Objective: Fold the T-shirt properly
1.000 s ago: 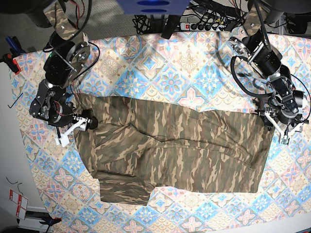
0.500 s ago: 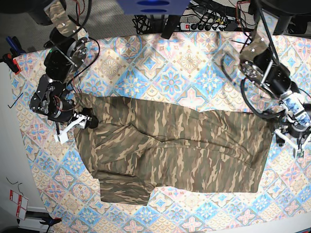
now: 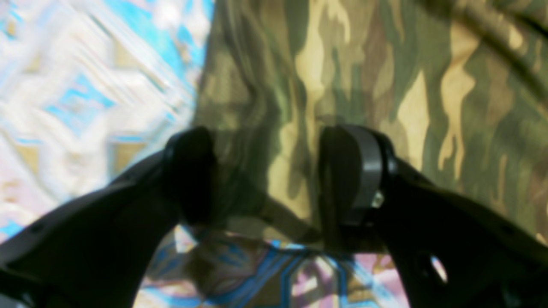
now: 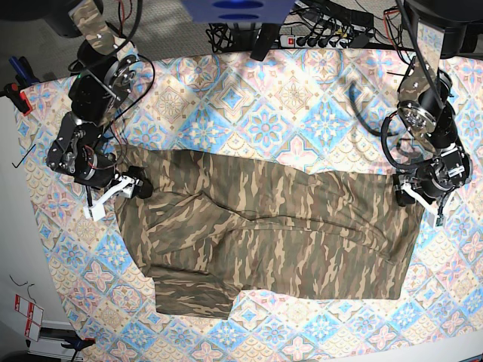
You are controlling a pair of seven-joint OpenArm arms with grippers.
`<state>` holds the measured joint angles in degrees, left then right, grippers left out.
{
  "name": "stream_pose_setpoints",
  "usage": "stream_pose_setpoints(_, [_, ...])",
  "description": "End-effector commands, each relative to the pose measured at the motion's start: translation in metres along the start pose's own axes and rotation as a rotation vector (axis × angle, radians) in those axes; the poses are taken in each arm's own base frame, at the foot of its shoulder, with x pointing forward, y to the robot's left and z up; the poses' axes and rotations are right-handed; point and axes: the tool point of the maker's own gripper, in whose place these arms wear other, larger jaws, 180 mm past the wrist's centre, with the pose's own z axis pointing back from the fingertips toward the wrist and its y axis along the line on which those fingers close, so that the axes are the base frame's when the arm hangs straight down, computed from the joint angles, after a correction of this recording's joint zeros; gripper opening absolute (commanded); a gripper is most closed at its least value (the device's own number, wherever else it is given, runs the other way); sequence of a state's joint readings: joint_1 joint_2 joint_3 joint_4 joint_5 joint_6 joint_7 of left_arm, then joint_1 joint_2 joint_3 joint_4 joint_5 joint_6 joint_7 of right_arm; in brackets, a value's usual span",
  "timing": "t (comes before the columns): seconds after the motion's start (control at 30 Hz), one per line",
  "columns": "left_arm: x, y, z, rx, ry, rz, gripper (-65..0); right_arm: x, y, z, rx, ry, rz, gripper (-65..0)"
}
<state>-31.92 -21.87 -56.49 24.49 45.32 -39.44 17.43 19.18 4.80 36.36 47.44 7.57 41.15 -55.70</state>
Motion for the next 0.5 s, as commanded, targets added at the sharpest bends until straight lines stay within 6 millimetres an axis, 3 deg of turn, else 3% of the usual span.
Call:
stream_pose_setpoints(0.0, [0.018, 0.006, 0.004, 0.002, -0.035, 0.001, -21.9, -0.066, -0.005, -0.004, -0.047, 0.281, 0.009, -24.1])
stream_pose_setpoints(0.13, [0.010, 0.003, 0.002, -0.006, -0.021, 0.007, -22.0, -0.072, -0.004, -0.002, -0.048, 0.323, 0.022, -24.2])
stream_pose_setpoints(0.3, [-0.002, 0.005, 0.003, -0.003, 0.002, 0.005, -22.3, -0.060, 0.004, 0.000, -0.089, 0.368, 0.185, -25.1])
stream_pose_setpoints(0.37, [-0.007, 0.003, 0.002, -0.006, 0.021, -0.010, -25.2, -0.062, 0.003, 0.003, -0.108, 0.384, 0.222, -29.5])
stream_pose_setpoints(0.47, [-0.034, -0.012, -0.005, -0.043, 0.097, -0.059, -39.3, -0.058, 0.002, 0.006, -0.121, 0.374, 0.237, -44.4])
